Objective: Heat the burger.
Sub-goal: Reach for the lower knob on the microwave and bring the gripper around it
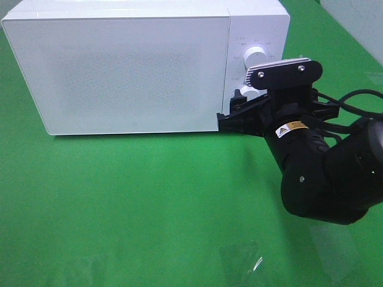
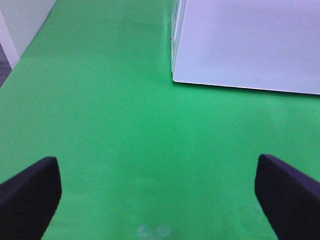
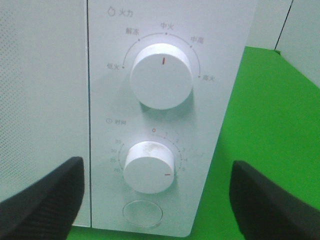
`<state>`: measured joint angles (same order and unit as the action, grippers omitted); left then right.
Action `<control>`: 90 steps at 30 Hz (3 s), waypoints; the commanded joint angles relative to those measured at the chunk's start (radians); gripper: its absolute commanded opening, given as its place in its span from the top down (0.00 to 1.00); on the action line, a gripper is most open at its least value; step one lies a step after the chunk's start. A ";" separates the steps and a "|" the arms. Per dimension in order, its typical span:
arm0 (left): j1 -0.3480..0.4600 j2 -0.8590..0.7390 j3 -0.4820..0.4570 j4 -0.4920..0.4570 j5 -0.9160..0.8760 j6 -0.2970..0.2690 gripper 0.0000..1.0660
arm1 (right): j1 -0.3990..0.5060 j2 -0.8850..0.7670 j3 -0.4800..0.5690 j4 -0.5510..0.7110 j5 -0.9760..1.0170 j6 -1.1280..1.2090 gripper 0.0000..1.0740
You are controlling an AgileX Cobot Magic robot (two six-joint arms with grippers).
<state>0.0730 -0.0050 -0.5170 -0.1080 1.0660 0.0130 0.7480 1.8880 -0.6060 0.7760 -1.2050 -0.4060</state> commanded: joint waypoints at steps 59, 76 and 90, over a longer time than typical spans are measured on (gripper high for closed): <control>0.002 -0.004 0.001 -0.001 -0.001 0.002 0.05 | -0.095 0.211 -0.233 -0.067 -0.035 0.006 0.30; 0.002 -0.004 0.001 -0.001 -0.001 0.002 0.05 | -0.093 0.212 -0.233 -0.102 -0.044 0.010 0.93; 0.002 -0.004 0.001 -0.001 -0.001 0.002 0.05 | -0.093 0.212 -0.233 -0.175 -0.032 0.368 1.00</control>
<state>0.0730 -0.0050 -0.5170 -0.1080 1.0660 0.0130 0.6560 2.1170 -0.8140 0.7010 -1.2010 -0.1010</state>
